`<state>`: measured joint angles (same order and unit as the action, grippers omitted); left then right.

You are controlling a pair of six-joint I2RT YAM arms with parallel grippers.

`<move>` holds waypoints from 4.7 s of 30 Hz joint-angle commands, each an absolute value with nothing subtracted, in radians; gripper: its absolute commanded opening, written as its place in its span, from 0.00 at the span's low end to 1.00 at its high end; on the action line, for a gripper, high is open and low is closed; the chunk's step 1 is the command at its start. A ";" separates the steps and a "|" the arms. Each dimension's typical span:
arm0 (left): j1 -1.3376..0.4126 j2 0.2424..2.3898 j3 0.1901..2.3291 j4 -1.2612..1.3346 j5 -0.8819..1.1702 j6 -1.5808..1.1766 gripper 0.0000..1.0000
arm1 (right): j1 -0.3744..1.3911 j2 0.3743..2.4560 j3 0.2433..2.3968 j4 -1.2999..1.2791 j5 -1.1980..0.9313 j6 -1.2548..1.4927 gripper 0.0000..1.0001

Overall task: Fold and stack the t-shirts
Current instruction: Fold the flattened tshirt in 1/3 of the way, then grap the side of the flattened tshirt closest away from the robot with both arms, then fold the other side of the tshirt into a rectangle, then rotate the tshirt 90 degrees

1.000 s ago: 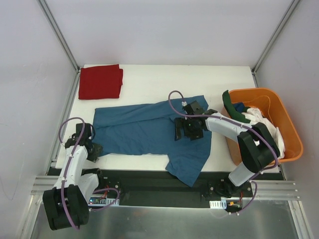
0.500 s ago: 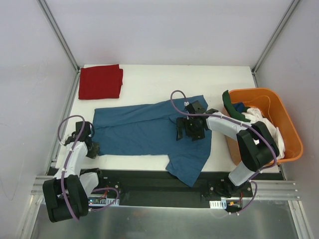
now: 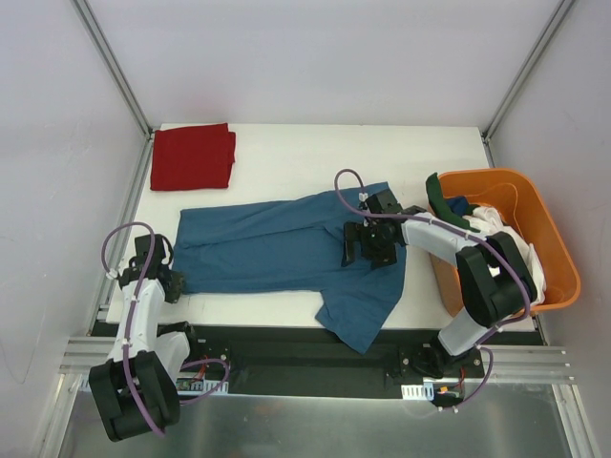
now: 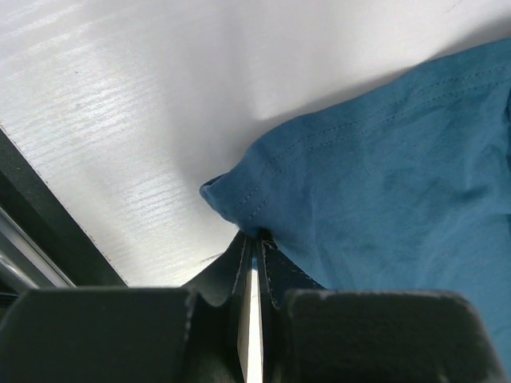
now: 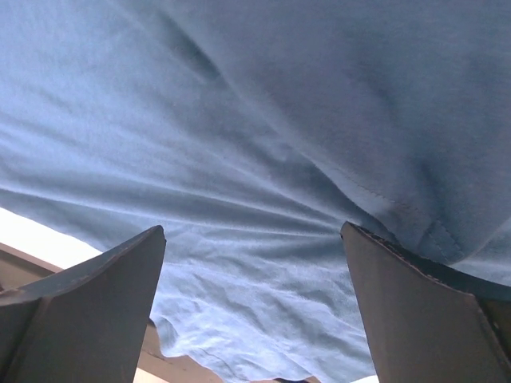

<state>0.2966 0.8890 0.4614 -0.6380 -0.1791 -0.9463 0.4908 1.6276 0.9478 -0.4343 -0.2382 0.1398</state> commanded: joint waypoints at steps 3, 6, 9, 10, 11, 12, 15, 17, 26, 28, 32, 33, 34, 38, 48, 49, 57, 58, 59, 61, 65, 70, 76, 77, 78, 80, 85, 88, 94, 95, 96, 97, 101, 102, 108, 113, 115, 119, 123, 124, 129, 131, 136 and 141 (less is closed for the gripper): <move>0.313 0.818 0.422 -0.630 -0.095 -0.914 0.00 | 0.589 1.497 0.965 -0.547 -0.209 -0.024 0.98; 0.313 0.766 0.404 -0.629 -0.074 -0.901 0.00 | 0.705 1.411 0.960 -0.609 -0.160 -0.041 0.99; 0.313 0.736 0.390 -0.621 -0.061 -0.894 0.00 | 0.834 1.336 0.930 -0.681 -0.060 -0.003 0.99; 0.311 0.733 0.388 -0.620 -0.058 -0.893 0.00 | 0.872 1.322 0.917 -0.696 -0.020 0.024 0.99; 0.311 0.732 0.387 -0.617 -0.055 -0.890 0.00 | 0.908 1.292 0.905 -0.716 -0.006 0.073 0.99; 0.313 0.732 0.388 -0.617 -0.051 -0.884 0.00 | 0.976 1.279 0.878 -0.747 -0.006 0.102 0.95; 0.313 0.718 0.382 -0.614 -0.043 -0.881 0.00 | 1.096 1.229 0.806 -0.772 0.034 0.226 0.86; 0.311 0.707 0.376 -0.609 -0.034 -0.879 0.00 | 1.149 1.220 0.778 -0.770 0.025 0.273 0.82; 0.311 0.672 0.353 -0.609 -0.006 -0.876 0.00 | 1.331 1.370 0.756 -0.729 0.041 0.337 0.59; 0.313 0.673 0.353 -0.607 -0.008 -0.874 0.00 | 1.331 1.406 0.758 -0.716 0.074 0.330 0.56; 0.313 0.676 0.367 -0.609 -0.018 -0.867 0.00 | 1.328 1.481 0.779 -0.680 0.097 0.316 0.48; 0.311 0.675 0.368 -0.609 -0.020 -0.867 0.00 | 1.327 1.495 0.782 -0.673 0.089 0.314 0.45; 0.313 0.675 0.368 -0.607 -0.021 -0.867 0.00 | 1.325 1.514 0.784 -0.669 0.084 0.313 0.43; 0.311 0.667 0.365 -0.609 -0.034 -0.870 0.00 | 1.327 1.516 0.801 -0.742 0.106 0.319 0.16; 0.313 0.601 0.357 -0.664 -0.005 -0.914 0.00 | 1.324 1.244 0.744 -0.822 -0.166 0.380 0.01; 0.313 0.592 0.356 -0.672 -0.002 -0.920 0.00 | 1.322 1.223 0.745 -0.836 -0.161 0.370 0.01; 0.311 0.589 0.451 -0.684 0.012 -0.933 0.00 | 0.996 1.187 0.982 -0.974 -0.069 0.170 0.01; 0.311 0.598 0.475 -0.683 0.014 -0.933 0.00 | 0.958 1.187 1.001 -0.976 -0.071 0.146 0.01; 0.313 0.610 0.488 -0.680 0.015 -0.933 0.00 | 0.887 1.195 1.046 -0.979 -0.078 0.108 0.01; 0.313 0.656 0.524 -0.672 0.023 -0.924 0.00 | 0.835 1.216 1.093 -0.977 -0.083 0.062 0.01; 0.313 0.728 0.569 -0.638 0.031 -0.911 0.00 | 0.732 1.318 1.228 -0.945 -0.106 -0.021 0.01; 0.313 0.848 0.623 -0.575 0.067 -0.888 0.00 | 0.644 1.455 1.403 -0.946 -0.075 -0.046 0.01; 0.311 0.989 0.690 -0.534 0.067 -0.877 0.00 | 0.557 1.575 1.531 -0.940 -0.006 -0.060 0.01; 0.313 1.029 0.698 -0.529 0.078 -0.876 0.00 | 0.539 1.591 1.564 -0.939 0.026 -0.061 0.01; 0.311 1.051 0.709 -0.528 0.083 -0.876 0.00 | 0.532 1.604 1.578 -0.937 0.034 -0.061 0.01; 0.313 1.112 0.738 -0.512 0.094 -0.873 0.00 | 0.508 1.637 1.612 -0.919 0.034 -0.069 0.01; 0.311 1.227 0.790 -0.468 0.127 -0.865 0.00 | 0.459 1.744 1.687 -0.893 0.017 -0.092 0.01; 0.311 1.296 0.817 -0.459 0.130 -0.868 0.00 | 0.434 1.822 1.750 -0.881 0.025 -0.106 0.01; 0.311 1.368 0.864 -0.456 0.083 -0.873 0.00 | 0.385 1.988 1.914 -0.862 0.014 -0.135 0.02; 0.311 1.374 0.868 -0.454 0.078 -0.870 0.07 | 0.382 2.008 1.936 -0.870 0.009 -0.140 0.04; 0.311 1.376 0.876 -0.456 0.080 -0.868 0.11 | 0.379 2.049 1.957 -0.879 0.009 -0.146 0.08; 0.310 1.377 0.880 -0.454 0.078 -0.867 0.13 | 0.374 2.071 1.997 -0.887 0.009 -0.143 0.10; 0.311 1.356 0.903 -0.456 0.112 -0.859 0.44 | 0.376 2.143 2.105 -0.952 0.014 -0.146 0.40; 0.311 1.345 0.907 -0.456 0.120 -0.859 0.53 | 0.377 2.134 2.103 -0.968 0.009 -0.149 0.66; 0.281 1.241 0.884 -0.454 0.172 -0.867 0.99 | 0.385 1.909 1.806 -0.865 -0.032 -0.129 1.00; 0.166 1.238 0.928 -0.442 0.184 -0.856 0.99 | 0.405 1.682 1.510 -0.729 -0.121 -0.013 0.97; 0.100 1.290 0.956 -0.437 0.172 -0.845 0.99 | 0.416 1.638 1.369 -0.675 -0.196 0.049 0.97; 0.034 1.429 1.026 -0.420 0.189 -0.819 0.99 | 0.433 1.577 1.195 -0.524 -0.320 0.192 0.97; 0.018 1.572 1.049 -0.403 0.248 -0.805 0.99 | 0.442 1.621 1.138 -0.463 -0.379 0.259 0.97; 0.018 1.612 1.048 -0.402 0.259 -0.805 0.99 | 0.440 1.640 1.153 -0.469 -0.355 0.252 0.97; 0.008 1.643 0.968 -0.390 0.295 -0.804 0.99 | 0.410 1.773 1.264 -0.540 -0.276 0.218 0.97; 0.005 1.618 0.901 -0.380 0.293 -0.808 0.99 | 0.394 1.843 1.346 -0.575 -0.250 0.196 0.97; -0.128 1.421 0.688 -0.356 0.324 -0.906 0.99 | 0.356 2.005 1.555 -0.629 -0.236 0.115 0.97; -0.386 1.254 0.509 -0.331 0.321 -1.170 0.99 | 0.342 2.279 2.008 -0.721 -0.328 0.039 0.97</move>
<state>-0.2199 1.3346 0.6250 -0.2947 0.3111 -0.9466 0.3458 2.1250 1.6848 -0.6460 -0.2646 0.1207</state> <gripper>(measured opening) 0.992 0.969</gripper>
